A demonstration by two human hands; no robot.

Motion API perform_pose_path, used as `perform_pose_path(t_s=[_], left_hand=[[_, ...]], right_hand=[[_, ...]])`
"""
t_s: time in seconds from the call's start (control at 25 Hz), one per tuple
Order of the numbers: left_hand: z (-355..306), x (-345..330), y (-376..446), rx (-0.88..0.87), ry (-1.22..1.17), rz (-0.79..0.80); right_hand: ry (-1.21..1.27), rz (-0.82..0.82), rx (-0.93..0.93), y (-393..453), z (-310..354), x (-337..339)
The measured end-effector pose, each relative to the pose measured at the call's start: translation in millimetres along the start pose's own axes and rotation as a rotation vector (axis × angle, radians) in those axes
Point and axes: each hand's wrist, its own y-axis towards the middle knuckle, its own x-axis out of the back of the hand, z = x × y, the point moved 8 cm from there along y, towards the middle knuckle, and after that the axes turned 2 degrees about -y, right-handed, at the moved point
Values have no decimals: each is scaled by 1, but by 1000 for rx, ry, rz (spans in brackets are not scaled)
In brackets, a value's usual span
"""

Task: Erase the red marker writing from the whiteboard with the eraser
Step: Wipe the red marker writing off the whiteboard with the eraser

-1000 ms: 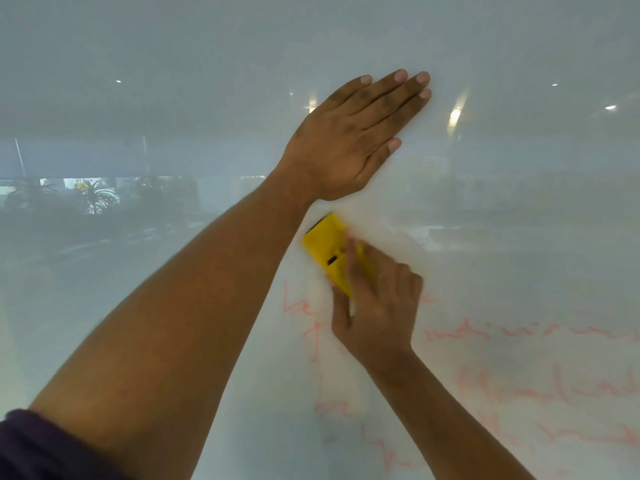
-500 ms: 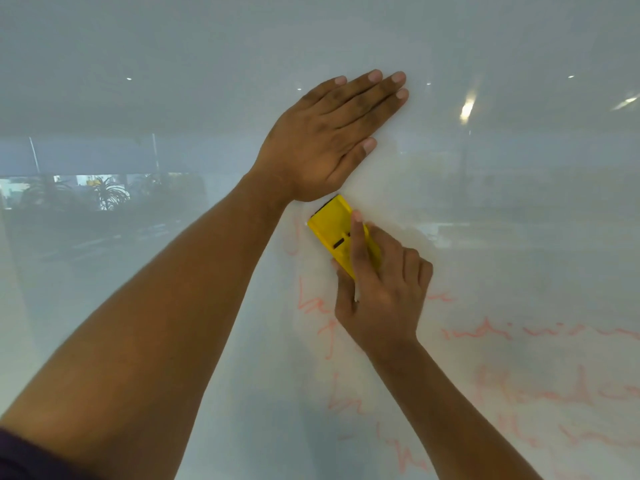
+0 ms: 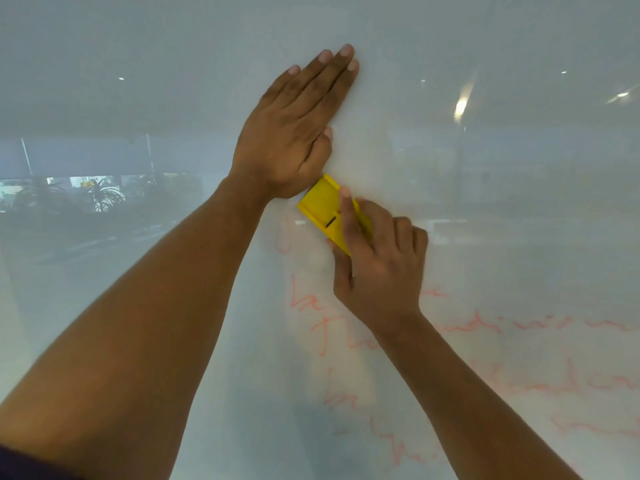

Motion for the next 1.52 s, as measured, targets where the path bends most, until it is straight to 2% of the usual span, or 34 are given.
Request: perform_pose_path(t_s=[0.04,0.16,0.28,0.32,0.4,0.44,0.52,0.56,0.68,0.72,0.8,0.84,0.92,0.96,1.04,1.08,1.2,1.24,1.4,1.48,1.52], left_hand=[[1,1,0,0,-3,0],[0,2,-3,22,5,-13],[7,4,-8,95,22,-34],[9,5,-10,130,29,-48],[10,6,-14,165,25,-66],[10,6,-16,171,10,-71],[13,7,-19,197,-30,-84],[16,8,-22,216,-53,-95],[20,9,-32,240,-93,-96],[21,9,-36,240,-91,-87],[25,10,-44,242,-73,-76],[25,10,-48,242,-59,-73],[24,9,-52,243,-34,-64],[23,8,-52,243,-27,-61],[24,8,-52,244,-23,-66],[25,8,-52,243,-26,-74],[29,7,-52,226,-85,-72],[32,7,-52,232,-110,-80],[44,11,-56,350,-159,-152],[42,10,-57,356,-150,-150],[41,10,-56,353,-142,-152]], right_hand=[[28,10,41,1,5,-1],[26,68,382,-1,20,-4],[3,51,282,7,8,-1],[8,67,318,2,15,-3],[11,125,544,-10,33,-7],[1,129,588,-9,32,-8],[28,106,472,2,21,-7],[60,124,471,0,25,-9],[96,259,827,-30,56,-15],[92,243,805,-26,52,-15],[102,177,584,-5,37,-13],[102,171,566,-2,39,-14],[85,204,699,-9,45,-14],[79,206,697,-6,39,-13],[80,178,524,10,18,-8],[79,171,507,11,17,-7],[13,203,750,4,32,-8],[-11,188,737,14,27,-8],[-90,57,398,52,4,-9],[-61,65,398,41,10,-13],[-29,96,465,29,16,-13]])
